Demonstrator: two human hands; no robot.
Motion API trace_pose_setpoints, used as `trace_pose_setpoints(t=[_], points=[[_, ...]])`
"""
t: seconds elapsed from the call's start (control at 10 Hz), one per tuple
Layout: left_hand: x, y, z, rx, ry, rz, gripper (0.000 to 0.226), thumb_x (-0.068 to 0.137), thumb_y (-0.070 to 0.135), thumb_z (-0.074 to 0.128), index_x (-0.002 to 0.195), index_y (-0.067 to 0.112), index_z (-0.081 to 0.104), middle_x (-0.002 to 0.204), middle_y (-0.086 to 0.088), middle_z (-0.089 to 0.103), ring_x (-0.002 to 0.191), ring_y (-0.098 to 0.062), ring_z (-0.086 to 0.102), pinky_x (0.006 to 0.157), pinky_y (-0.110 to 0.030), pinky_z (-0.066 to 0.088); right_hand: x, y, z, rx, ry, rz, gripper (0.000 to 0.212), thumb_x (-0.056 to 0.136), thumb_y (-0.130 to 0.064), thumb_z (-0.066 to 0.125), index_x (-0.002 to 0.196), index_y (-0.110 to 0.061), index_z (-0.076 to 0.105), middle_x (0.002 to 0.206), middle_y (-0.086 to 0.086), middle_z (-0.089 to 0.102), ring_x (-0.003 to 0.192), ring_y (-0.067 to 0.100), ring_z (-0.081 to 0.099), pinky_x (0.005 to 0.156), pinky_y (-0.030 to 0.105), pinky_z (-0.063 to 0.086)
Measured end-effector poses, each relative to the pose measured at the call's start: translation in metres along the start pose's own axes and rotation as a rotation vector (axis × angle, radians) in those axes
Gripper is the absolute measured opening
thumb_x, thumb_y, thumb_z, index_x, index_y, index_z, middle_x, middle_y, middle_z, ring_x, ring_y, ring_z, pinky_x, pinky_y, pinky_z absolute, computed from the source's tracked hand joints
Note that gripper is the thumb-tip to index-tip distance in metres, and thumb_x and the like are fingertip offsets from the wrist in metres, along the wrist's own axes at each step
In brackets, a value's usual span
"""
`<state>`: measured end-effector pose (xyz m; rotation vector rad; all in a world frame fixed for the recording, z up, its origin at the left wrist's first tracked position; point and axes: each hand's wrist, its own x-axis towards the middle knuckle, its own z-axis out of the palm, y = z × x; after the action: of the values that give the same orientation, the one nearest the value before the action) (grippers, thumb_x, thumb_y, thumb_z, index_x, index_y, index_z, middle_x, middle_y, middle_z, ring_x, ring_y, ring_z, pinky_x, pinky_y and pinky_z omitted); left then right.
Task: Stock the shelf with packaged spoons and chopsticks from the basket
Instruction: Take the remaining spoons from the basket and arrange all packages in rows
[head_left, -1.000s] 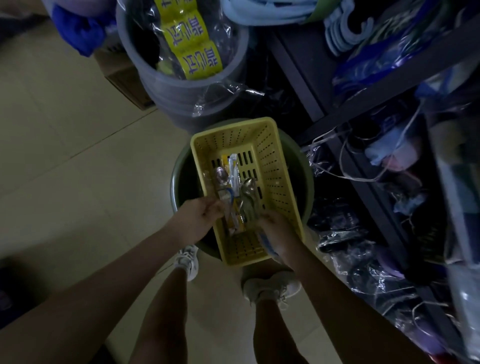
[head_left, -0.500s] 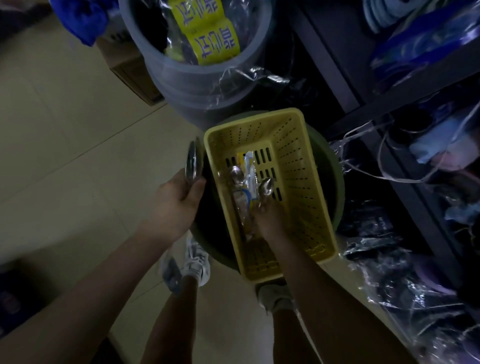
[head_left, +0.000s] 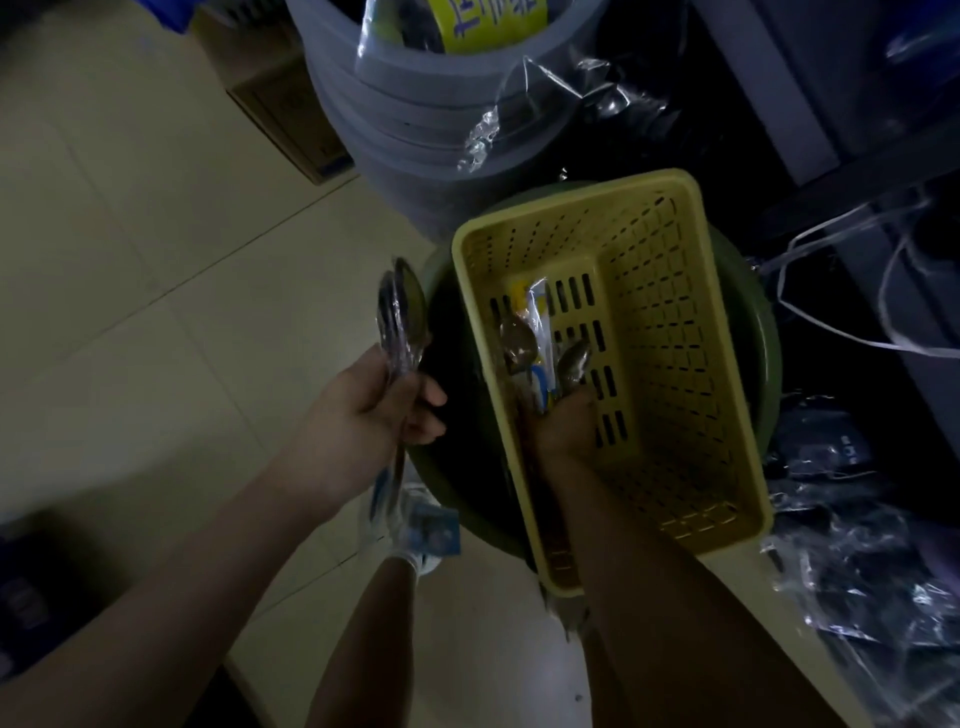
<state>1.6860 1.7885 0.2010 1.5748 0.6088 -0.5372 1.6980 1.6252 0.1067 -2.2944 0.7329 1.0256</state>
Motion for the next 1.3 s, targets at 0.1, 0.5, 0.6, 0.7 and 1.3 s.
trace_pose_setpoints(t=[0.1, 0.5, 0.6, 0.7, 1.3], points=[[-0.002, -0.002, 0.000, 0.041, -0.010, -0.008, 0.024, 0.095, 0.009, 0.037, 0.080, 0.018, 0.054, 0.066, 0.008, 0.067, 0.053, -0.005, 0.061, 0.060, -0.022, 0.054, 0.019, 0.010, 0.010, 0.005, 0.003, 0.006, 0.047, 0.090, -0.023, 0.057, 0.128, 0.001, 0.045, 0.132, 0.023, 0.050, 0.120, 0.037, 0.049, 0.098, 0.041, 0.043], [-0.027, 0.041, 0.021, 0.106, 0.041, 0.101, 0.024, 0.090, 0.000, 0.039, 0.081, 0.012, 0.058, 0.052, 0.011, 0.057, 0.041, -0.002, 0.041, 0.043, -0.011, 0.033, -0.022, 0.009, -0.048, 0.352, -0.106, -0.133, 0.042, 0.091, -0.012, 0.055, 0.132, -0.015, 0.045, 0.119, 0.007, 0.058, 0.111, 0.022, 0.056, 0.079, 0.019, 0.050], [-0.052, 0.077, 0.036, 0.061, 0.013, 0.127, 0.029, 0.089, -0.006, 0.035, 0.081, 0.009, 0.058, 0.063, -0.002, 0.055, 0.043, 0.000, 0.045, 0.046, -0.011, 0.038, -0.068, 0.007, -0.099, 0.431, -0.151, -0.245, 0.039, 0.090, -0.011, 0.057, 0.128, -0.011, 0.047, 0.124, 0.010, 0.059, 0.116, 0.023, 0.057, 0.096, 0.030, 0.046], [-0.084, 0.126, 0.052, 0.004, -0.077, 0.211, 0.023, 0.093, -0.004, 0.035, 0.094, 0.004, 0.056, 0.074, -0.002, 0.059, 0.052, 0.000, 0.055, 0.055, -0.010, 0.048, -0.126, 0.004, -0.165, 0.511, -0.186, -0.332, 0.025, 0.087, -0.005, 0.060, 0.108, -0.018, 0.056, 0.099, 0.003, 0.066, 0.087, 0.004, 0.063, 0.080, 0.018, 0.048], [-0.346, 0.441, 0.231, -0.015, -0.862, 0.862, 0.012, 0.095, 0.002, 0.036, 0.098, 0.009, 0.046, 0.078, 0.002, 0.062, 0.036, -0.007, 0.031, 0.036, -0.015, 0.026, -0.476, 0.089, -0.510, 0.938, 0.744, -0.677, 0.013, 0.086, -0.010, 0.062, 0.094, -0.020, 0.058, 0.064, -0.016, 0.067, 0.057, -0.006, 0.059, 0.055, 0.012, 0.046]])
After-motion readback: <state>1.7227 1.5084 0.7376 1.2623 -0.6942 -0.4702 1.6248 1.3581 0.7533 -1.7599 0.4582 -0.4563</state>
